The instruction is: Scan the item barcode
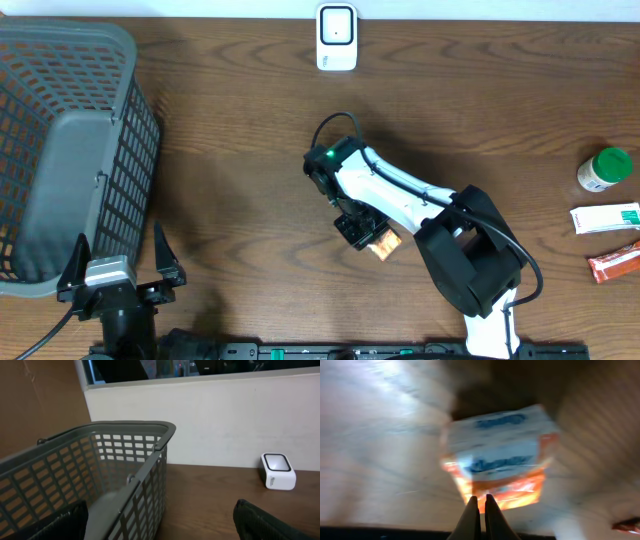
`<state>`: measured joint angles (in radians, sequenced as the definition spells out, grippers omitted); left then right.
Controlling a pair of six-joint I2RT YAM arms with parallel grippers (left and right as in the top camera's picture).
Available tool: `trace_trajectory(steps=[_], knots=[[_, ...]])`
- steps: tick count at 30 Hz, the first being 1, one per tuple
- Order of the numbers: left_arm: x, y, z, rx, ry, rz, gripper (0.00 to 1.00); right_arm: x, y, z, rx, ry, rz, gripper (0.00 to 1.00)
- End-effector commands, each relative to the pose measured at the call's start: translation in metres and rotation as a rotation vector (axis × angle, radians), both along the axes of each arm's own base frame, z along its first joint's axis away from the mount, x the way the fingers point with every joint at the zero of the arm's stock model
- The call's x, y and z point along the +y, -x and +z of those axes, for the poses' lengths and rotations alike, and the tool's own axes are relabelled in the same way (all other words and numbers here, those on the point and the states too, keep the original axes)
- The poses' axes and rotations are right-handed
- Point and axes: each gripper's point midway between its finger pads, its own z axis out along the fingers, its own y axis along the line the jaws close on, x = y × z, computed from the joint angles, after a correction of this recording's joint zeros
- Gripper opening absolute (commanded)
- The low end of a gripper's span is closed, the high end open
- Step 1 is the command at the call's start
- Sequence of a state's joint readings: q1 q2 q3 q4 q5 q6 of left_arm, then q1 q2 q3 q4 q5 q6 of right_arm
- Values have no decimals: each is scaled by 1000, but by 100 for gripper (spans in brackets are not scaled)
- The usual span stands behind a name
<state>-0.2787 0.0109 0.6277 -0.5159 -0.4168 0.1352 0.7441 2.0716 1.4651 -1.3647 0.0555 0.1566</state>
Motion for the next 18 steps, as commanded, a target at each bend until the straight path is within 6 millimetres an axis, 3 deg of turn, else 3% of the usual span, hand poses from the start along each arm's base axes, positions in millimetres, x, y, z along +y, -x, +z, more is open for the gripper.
trace_trajectory(steps=[1,5,9,14,18], knots=[[-1,1,1,-6,-10,-10,91,22,13,17,31,-135,-34,1],[-1,1,1,-6,-10,-10,91,55,24,29,100,-337,-35,1],[-1,1,1,-6,-10,-10,91,61,21,13,73,-369,-19,1],[-1,1,1,-6,-10,-10,91,50,30,-17,67,-349,-59,1],[-1,1,1,-6,-10,-10,91,20,40,-32,49,-211,-108,1]])
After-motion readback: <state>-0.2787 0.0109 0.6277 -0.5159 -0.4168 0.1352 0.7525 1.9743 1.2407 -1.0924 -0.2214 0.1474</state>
